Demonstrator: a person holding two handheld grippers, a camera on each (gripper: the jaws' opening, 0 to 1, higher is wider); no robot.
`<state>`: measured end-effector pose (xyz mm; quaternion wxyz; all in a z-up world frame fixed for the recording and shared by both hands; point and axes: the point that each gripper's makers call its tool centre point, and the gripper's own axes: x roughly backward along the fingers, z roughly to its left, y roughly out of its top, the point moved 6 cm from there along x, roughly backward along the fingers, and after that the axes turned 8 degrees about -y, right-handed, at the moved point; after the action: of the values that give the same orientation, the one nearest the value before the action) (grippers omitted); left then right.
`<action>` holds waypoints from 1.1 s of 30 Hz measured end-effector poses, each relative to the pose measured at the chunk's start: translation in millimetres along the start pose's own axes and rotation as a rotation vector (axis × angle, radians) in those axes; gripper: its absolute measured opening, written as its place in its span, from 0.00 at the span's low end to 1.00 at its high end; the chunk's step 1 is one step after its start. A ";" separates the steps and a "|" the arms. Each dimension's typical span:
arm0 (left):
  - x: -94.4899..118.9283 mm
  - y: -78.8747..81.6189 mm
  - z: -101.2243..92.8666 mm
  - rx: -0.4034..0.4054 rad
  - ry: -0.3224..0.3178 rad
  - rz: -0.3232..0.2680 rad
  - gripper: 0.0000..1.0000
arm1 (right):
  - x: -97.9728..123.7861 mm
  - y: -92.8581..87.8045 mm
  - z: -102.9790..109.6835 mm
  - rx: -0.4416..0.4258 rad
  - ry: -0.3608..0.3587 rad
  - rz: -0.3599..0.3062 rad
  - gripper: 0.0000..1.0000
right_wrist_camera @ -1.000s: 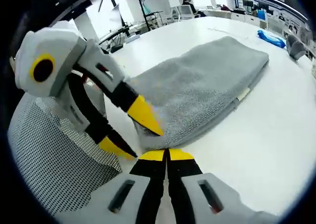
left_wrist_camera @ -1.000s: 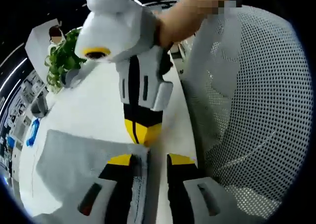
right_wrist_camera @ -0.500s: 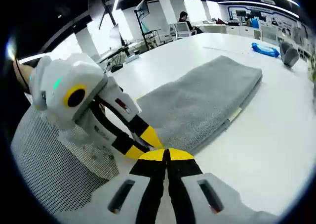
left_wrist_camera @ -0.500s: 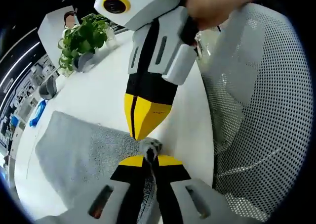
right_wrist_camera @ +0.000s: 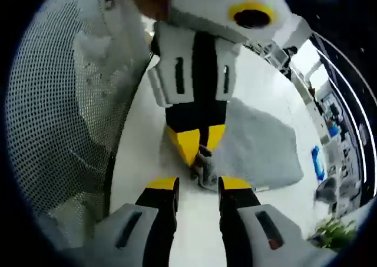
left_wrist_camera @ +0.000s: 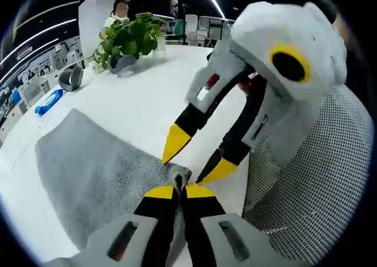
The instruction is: Fold the towel on the table until its edges align and the towel forms a compact rectangular stack.
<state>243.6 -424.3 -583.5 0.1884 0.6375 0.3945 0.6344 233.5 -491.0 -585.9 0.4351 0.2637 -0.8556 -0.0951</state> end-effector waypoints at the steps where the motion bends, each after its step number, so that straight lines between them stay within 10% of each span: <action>1: 0.9 -0.1 0.7 0.004 -0.002 -0.002 0.03 | -3.0 2.4 1.4 0.056 0.013 -0.009 0.24; 7: 2.8 -2.8 -1.0 -0.043 0.007 0.023 0.04 | -8.0 2.3 -0.2 0.116 0.041 -0.015 0.07; 11: 3.1 8.5 -0.3 -0.394 0.133 0.037 0.23 | -1.9 -0.5 -11.3 -0.101 0.019 -0.029 0.05; 17: 0.1 6.3 4.7 -0.514 0.212 0.132 0.19 | 12.6 0.8 -35.1 -0.289 0.000 -0.057 0.05; 24: 32.6 -19.3 29.0 -0.372 0.222 0.164 0.12 | 30.0 -25.4 -42.3 -0.486 -0.016 -0.097 0.04; 28: 40.9 -19.5 32.0 -0.211 0.171 0.067 0.12 | 40.4 -48.7 -40.8 -0.654 -0.003 -0.112 0.04; 33: 42.9 -14.4 29.0 -0.203 0.145 0.006 0.11 | 44.7 -65.1 -37.8 -0.936 0.019 -0.165 0.04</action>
<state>262.7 -376.1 -569.4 0.2212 0.5688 0.3387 0.7161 266.0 -567.2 -557.7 0.5058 0.1071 -0.6931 -0.5024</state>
